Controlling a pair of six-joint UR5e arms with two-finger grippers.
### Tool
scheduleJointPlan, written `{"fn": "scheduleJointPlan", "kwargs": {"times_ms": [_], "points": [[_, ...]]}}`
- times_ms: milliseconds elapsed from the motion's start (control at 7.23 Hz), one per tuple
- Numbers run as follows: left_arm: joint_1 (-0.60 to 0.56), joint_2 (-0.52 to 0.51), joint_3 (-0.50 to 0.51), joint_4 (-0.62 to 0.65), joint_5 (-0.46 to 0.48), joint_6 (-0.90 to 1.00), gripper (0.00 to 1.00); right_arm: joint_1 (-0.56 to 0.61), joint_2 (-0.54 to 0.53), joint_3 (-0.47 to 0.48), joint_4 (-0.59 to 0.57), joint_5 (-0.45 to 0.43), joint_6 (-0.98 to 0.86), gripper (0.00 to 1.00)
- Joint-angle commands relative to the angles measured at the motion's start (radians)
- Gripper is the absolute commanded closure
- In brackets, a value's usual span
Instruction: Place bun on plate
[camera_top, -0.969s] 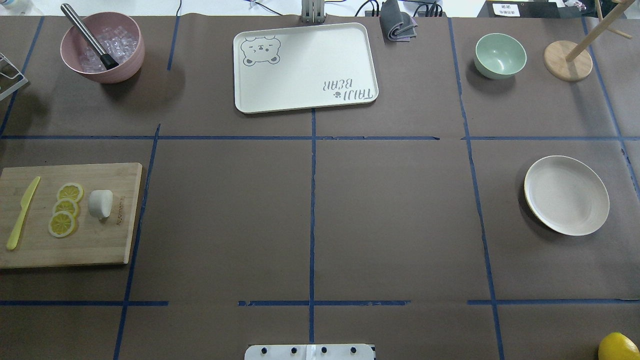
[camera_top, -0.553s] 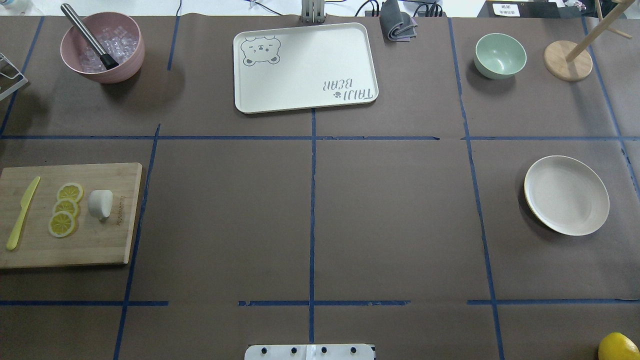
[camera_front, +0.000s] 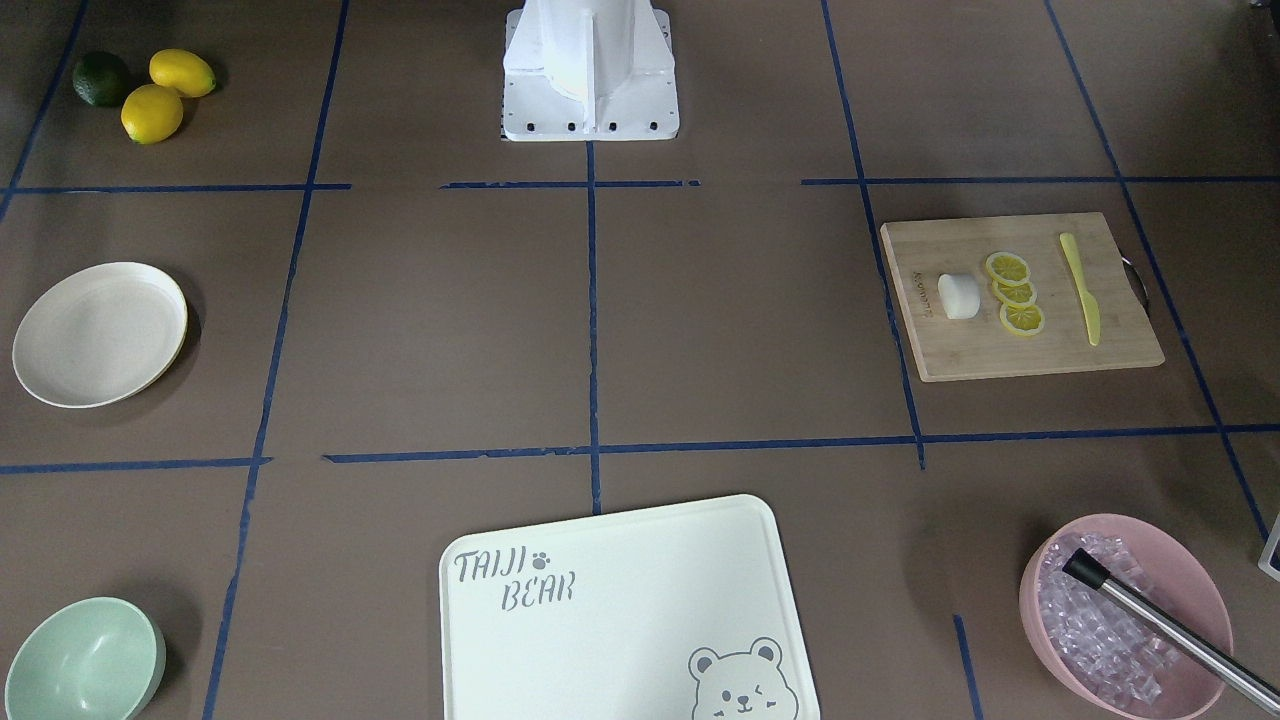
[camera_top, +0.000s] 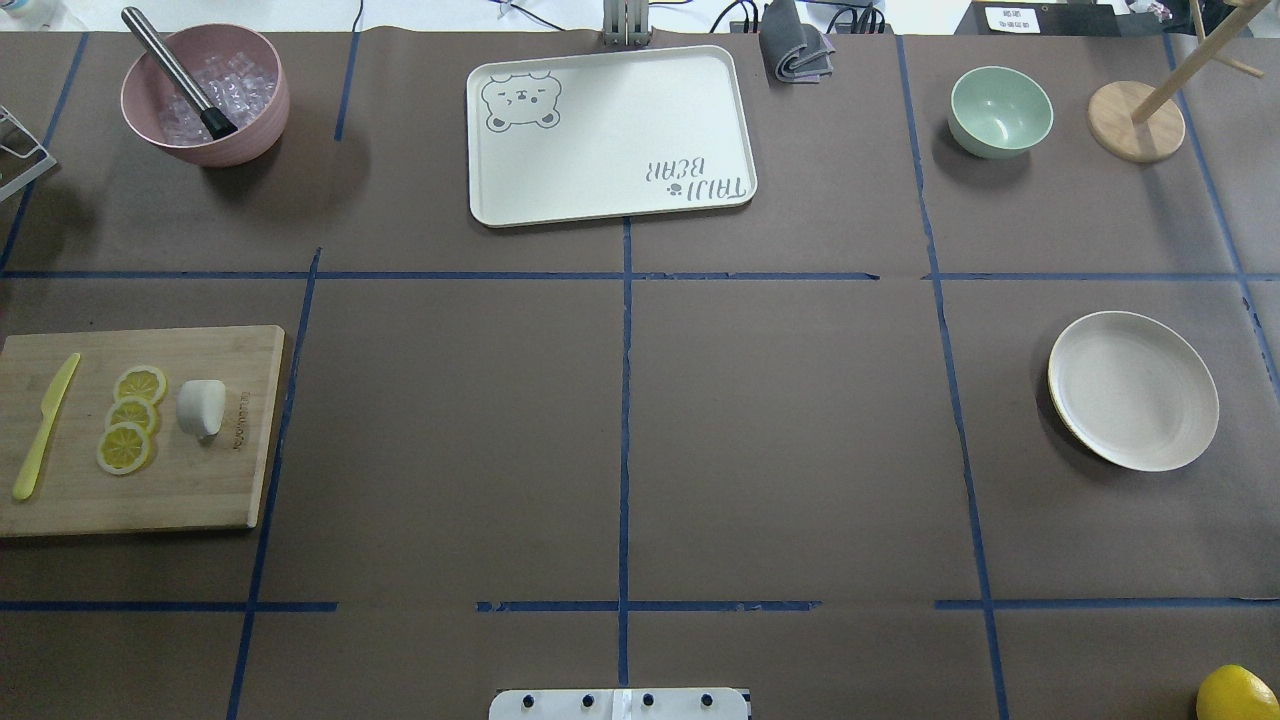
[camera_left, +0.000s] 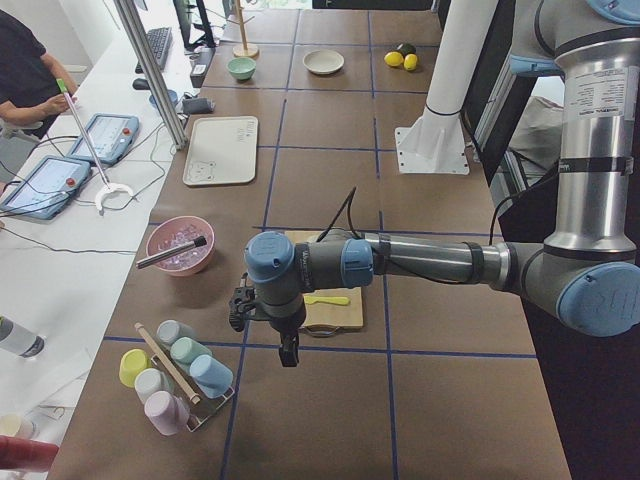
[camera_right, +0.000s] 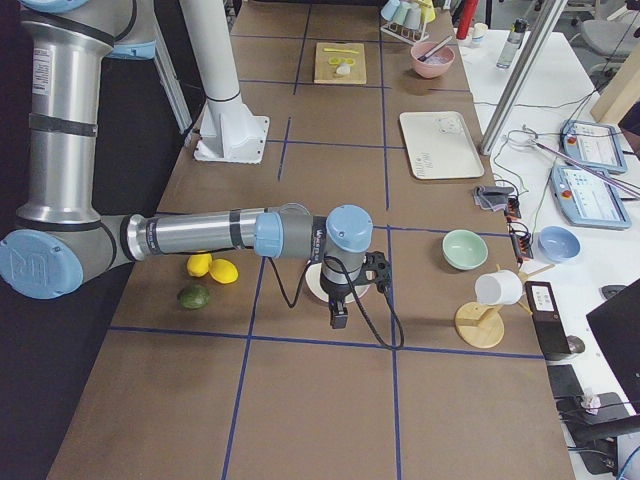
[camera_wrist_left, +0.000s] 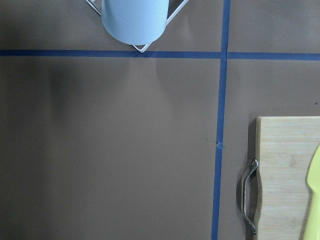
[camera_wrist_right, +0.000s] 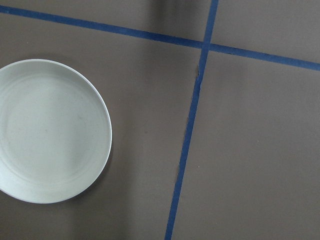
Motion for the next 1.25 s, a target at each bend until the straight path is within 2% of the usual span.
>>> {"fn": "scheduleJointPlan", "kwargs": {"times_ms": [0,553,692,830,969,1107], "points": [[0.000,0.001,0.000,-0.001,0.000,0.003,0.00,0.000,0.000,0.002,0.000,-0.001,-0.001,0.00],[0.000,-0.001,-0.003,-0.001,-0.002,-0.002,0.00,-0.008,-0.009,0.002,0.000,0.010,-0.001,0.00],[0.002,-0.001,-0.010,-0.003,-0.002,-0.003,0.00,-0.043,-0.003,-0.002,0.036,0.009,0.004,0.00],[0.002,0.001,-0.016,-0.003,-0.002,-0.005,0.00,-0.069,-0.002,-0.032,0.110,0.009,0.078,0.00],[0.002,0.001,-0.012,-0.003,-0.002,-0.003,0.00,-0.116,-0.002,-0.064,0.255,0.007,0.242,0.01],[0.003,-0.001,-0.015,-0.003,-0.002,-0.005,0.00,-0.173,0.001,-0.140,0.423,0.003,0.388,0.01]]}}
